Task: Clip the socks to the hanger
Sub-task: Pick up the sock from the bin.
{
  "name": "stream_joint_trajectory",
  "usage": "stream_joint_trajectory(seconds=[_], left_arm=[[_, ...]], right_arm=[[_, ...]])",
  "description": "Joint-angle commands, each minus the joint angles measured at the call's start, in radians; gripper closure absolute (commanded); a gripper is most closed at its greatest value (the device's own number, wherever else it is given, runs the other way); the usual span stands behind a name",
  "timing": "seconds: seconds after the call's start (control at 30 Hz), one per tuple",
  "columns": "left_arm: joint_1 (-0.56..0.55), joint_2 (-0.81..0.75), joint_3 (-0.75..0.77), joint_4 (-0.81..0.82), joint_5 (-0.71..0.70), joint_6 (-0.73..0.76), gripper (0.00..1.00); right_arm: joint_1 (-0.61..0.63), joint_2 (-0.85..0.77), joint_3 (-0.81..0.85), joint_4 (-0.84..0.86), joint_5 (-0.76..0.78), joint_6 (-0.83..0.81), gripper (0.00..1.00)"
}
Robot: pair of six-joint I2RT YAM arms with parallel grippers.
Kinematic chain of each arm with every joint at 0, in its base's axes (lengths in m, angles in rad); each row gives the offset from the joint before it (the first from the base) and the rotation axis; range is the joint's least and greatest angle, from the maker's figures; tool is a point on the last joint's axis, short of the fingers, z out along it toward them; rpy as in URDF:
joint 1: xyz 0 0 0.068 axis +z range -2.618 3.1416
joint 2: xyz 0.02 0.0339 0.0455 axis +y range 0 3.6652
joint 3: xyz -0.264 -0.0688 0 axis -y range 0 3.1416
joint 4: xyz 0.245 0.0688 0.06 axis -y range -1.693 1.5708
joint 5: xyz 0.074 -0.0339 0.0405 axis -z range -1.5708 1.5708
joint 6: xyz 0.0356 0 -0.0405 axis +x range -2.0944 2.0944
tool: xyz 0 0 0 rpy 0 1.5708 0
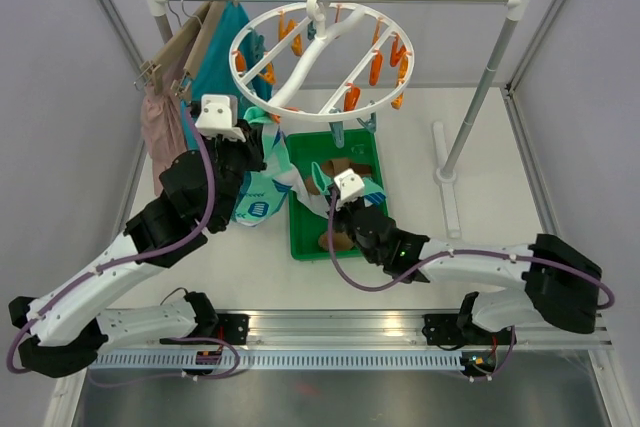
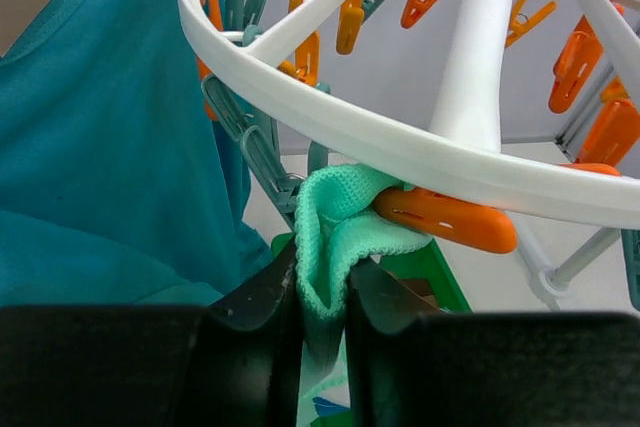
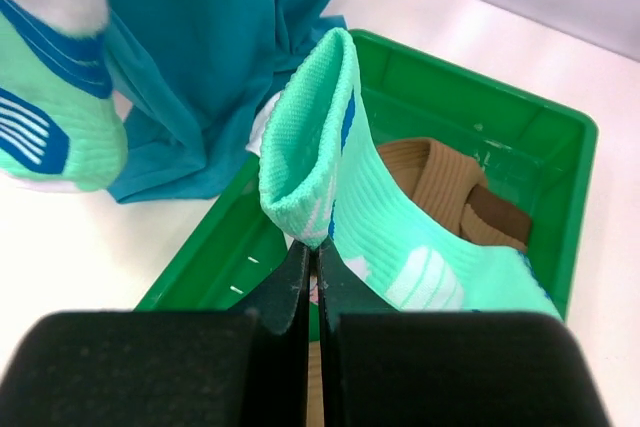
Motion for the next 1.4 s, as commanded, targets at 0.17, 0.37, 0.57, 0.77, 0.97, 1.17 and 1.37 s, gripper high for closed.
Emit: stream_joint_trajectory(seconds=[0.17,0.37,0.57,0.77,0.97,1.17,1.37], left_arm=[[-0.001,-0.098,-0.030,-0.039,0.205,-0.063,0.59],[-0.001,-0.136,-0.036,-0.055,0.394,-0.052,0.53],[-0.001,-0.175,-0.085,-0.033,0.565,-0.028,0.50],[-0.001,-0.150,-0.142,0.007,0.688,0.012,0.42],[-0.001,-0.124,-0.202,0.105,0.783,0.060,0.37],[-0.001,-0.103,-0.211,0.184,0.911,0.112,0.33],[0.005,-0.067,-0.181,0.220,1.004,0.153,0.28]], right_arm=[[0.018,-0.344,-0.037,-0.232,-0.001,0.034,1.00],[0.019,-0.494,0.002,-0.368,-0.064,0.038,1.00],[0.018,-0.576,0.056,-0.479,-0.137,0.027,1.00],[0.018,-0.649,0.151,-0.591,-0.252,-0.007,1.00],[0.018,-0.686,0.266,-0.678,-0.420,-0.022,1.00],[0.018,-0.703,0.353,-0.751,-0.550,-0.025,1.00],[0.018,-0.698,0.391,-0.778,-0.696,-0.022,1.00]])
